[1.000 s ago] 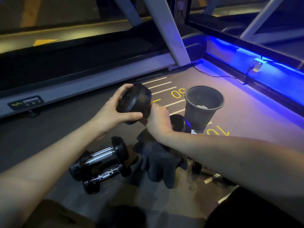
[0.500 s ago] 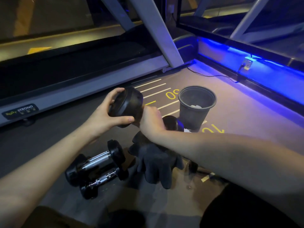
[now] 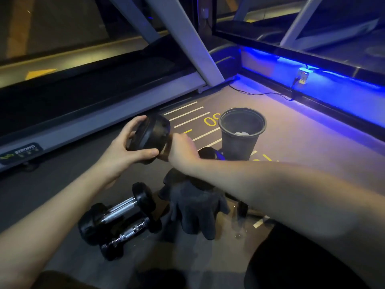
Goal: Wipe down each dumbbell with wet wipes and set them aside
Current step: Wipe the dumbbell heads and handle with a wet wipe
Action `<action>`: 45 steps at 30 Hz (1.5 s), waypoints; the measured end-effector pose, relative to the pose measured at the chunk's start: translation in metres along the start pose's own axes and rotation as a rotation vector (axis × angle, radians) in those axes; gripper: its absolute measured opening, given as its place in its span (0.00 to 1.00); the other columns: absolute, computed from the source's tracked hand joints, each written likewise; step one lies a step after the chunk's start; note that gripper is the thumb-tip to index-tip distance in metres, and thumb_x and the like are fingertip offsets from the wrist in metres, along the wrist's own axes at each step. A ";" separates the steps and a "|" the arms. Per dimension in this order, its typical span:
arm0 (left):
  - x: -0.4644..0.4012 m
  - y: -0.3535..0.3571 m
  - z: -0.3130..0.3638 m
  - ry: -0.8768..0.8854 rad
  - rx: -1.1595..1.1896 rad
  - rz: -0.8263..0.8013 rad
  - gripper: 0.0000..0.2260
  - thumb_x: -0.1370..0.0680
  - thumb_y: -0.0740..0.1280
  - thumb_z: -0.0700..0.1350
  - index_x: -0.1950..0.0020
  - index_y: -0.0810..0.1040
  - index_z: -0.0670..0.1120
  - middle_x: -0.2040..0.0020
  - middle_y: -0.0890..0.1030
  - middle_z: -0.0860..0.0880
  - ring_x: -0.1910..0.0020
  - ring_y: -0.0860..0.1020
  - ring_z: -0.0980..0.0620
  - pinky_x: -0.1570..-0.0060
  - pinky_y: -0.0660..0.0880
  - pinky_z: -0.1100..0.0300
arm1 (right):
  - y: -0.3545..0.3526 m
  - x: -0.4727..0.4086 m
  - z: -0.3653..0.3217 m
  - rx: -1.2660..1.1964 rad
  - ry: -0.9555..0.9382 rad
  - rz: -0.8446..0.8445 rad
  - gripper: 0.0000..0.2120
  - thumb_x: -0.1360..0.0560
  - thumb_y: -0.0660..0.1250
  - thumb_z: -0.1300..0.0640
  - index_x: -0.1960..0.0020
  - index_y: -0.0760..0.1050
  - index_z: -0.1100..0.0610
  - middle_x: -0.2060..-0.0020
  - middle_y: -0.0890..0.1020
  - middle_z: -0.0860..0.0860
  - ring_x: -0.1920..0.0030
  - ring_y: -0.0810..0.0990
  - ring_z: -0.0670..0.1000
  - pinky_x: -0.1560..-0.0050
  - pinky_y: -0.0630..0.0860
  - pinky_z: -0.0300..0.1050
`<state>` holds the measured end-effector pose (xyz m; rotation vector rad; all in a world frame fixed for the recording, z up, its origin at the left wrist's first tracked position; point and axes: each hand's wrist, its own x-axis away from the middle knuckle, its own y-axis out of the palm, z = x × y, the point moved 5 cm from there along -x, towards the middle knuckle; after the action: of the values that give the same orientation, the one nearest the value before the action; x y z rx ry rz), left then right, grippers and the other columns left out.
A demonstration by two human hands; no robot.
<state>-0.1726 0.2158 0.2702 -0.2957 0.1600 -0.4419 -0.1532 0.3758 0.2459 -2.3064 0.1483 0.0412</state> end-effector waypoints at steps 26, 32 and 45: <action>0.000 -0.010 -0.019 -0.004 -0.010 -0.024 0.50 0.48 0.82 0.67 0.28 0.66 0.67 0.34 0.76 0.46 0.36 0.77 0.50 0.39 0.77 0.50 | 0.009 -0.014 0.001 0.015 -0.148 -0.061 0.09 0.31 0.73 0.52 0.62 0.74 0.53 0.68 0.79 0.51 0.60 0.82 0.54 0.62 0.68 0.40; 0.002 -0.004 -0.018 0.035 -0.003 -0.093 0.53 0.42 0.80 0.58 0.21 0.59 0.61 0.31 0.71 0.65 0.34 0.74 0.67 0.39 0.73 0.71 | 0.009 -0.022 0.004 -0.064 -0.134 -0.198 0.15 0.33 0.77 0.53 0.66 0.73 0.58 0.72 0.72 0.49 0.65 0.73 0.43 0.71 0.68 0.40; 0.000 -0.005 -0.013 0.060 -0.022 -0.080 0.51 0.43 0.81 0.60 0.23 0.63 0.62 0.30 0.73 0.60 0.33 0.75 0.63 0.36 0.74 0.65 | 0.012 -0.007 0.005 -0.025 -0.220 0.162 0.29 0.36 0.81 0.49 0.42 0.70 0.55 0.45 0.75 0.52 0.43 0.75 0.57 0.52 0.68 0.46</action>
<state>-0.1779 0.2082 0.2591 -0.3113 0.2118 -0.5287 -0.1613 0.3723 0.2340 -2.2918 0.2224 0.3796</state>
